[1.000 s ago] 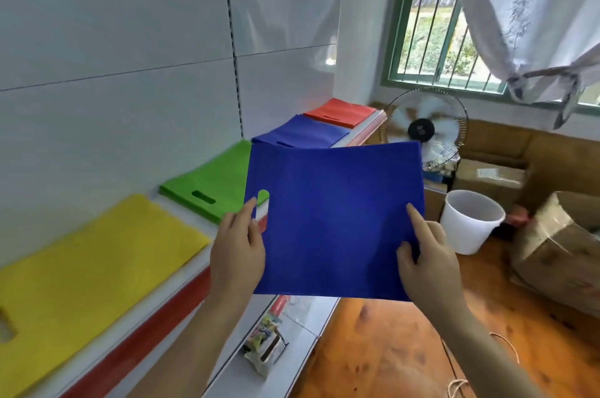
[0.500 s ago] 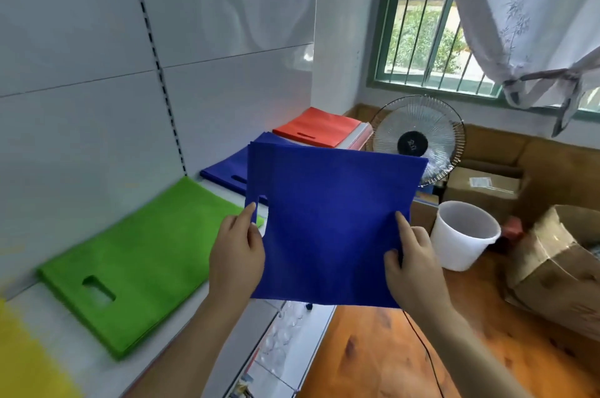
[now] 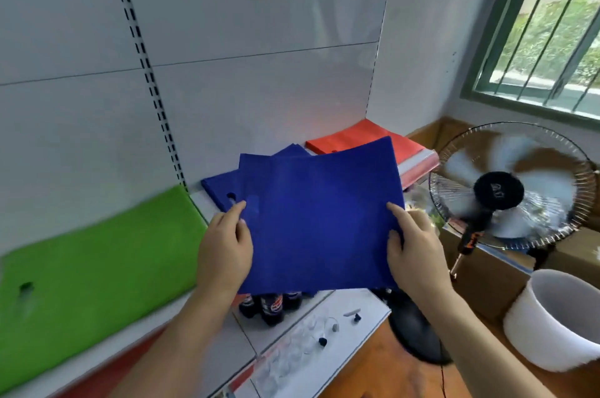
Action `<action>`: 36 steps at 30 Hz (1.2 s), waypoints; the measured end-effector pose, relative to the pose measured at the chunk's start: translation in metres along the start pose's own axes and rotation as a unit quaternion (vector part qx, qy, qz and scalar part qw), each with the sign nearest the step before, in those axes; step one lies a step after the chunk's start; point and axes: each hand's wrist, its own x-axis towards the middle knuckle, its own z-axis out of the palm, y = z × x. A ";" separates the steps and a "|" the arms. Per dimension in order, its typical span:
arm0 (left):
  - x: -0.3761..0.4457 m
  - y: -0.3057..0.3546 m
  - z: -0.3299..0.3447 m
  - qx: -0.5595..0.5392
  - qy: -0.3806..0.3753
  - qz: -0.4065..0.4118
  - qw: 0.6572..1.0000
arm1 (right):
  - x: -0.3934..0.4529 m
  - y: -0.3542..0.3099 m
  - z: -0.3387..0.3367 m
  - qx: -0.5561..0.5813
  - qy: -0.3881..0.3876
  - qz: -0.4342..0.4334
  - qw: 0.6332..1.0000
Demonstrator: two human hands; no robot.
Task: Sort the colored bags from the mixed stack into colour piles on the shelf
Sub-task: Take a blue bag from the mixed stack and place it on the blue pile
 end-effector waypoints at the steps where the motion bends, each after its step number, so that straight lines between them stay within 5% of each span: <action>1: 0.004 -0.001 0.002 0.008 0.008 -0.012 1.000 | 0.012 0.003 0.007 0.005 -0.005 -0.011 1.000; 17: 0.070 -0.025 0.045 0.148 0.059 -0.137 0.978 | 0.182 0.017 0.107 0.005 -0.094 -0.127 0.987; 36: 0.070 -0.003 0.082 0.406 -0.004 -0.250 0.879 | 0.235 0.038 0.167 -0.090 -0.304 -0.221 0.922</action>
